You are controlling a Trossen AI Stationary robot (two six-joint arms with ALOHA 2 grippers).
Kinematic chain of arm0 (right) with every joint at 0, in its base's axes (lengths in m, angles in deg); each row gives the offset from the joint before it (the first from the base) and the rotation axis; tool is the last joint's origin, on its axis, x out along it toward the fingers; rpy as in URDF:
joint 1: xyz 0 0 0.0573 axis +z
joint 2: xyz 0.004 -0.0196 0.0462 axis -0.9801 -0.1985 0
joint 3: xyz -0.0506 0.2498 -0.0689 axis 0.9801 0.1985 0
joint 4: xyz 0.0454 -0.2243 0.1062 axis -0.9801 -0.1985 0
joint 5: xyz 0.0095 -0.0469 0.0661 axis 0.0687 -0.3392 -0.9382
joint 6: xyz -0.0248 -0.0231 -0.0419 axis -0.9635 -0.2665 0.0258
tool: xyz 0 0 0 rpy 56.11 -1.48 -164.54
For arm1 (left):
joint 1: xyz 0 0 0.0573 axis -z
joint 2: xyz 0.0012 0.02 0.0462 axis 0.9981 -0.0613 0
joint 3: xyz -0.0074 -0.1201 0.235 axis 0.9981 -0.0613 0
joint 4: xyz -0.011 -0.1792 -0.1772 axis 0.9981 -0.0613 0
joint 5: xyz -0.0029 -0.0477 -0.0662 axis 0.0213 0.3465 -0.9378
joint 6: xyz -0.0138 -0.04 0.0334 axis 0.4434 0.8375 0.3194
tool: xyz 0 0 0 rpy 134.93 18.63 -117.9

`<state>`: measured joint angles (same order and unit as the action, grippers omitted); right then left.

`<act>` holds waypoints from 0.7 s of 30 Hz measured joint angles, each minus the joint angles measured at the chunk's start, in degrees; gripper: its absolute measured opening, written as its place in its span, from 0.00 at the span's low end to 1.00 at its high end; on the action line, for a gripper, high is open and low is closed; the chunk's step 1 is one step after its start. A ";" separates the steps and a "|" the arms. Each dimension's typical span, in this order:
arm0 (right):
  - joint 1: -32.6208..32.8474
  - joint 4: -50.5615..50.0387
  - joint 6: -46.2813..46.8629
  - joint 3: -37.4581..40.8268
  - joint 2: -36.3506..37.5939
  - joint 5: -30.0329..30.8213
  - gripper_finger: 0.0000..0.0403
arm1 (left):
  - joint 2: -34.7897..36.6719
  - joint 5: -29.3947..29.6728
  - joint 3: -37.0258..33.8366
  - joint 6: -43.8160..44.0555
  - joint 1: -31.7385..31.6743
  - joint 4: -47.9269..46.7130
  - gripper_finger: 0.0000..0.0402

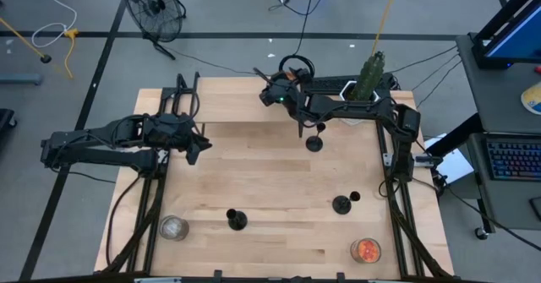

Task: Pick & Place candle stick holders
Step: Put the left silver scented candle on the shelf

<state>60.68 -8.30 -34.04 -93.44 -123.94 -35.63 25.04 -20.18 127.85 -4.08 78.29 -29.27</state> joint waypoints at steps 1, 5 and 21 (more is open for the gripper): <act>0.00 0.39 -0.10 0.00 0.00 -0.28 0.99 | 0.00 -0.01 0.00 -0.07 0.00 -0.13 0.32; 0.00 3.30 -3.23 0.00 -0.02 0.73 0.99 | 0.00 0.00 0.00 -0.07 -0.01 -0.49 0.32; 2.95 -3.87 -10.49 -0.02 12.54 0.72 0.99 | -0.02 0.11 0.00 -0.14 -0.01 -0.62 0.32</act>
<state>63.64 -12.17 -44.53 -93.46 -111.40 -34.92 25.02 -20.07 127.85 -4.21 78.28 -29.89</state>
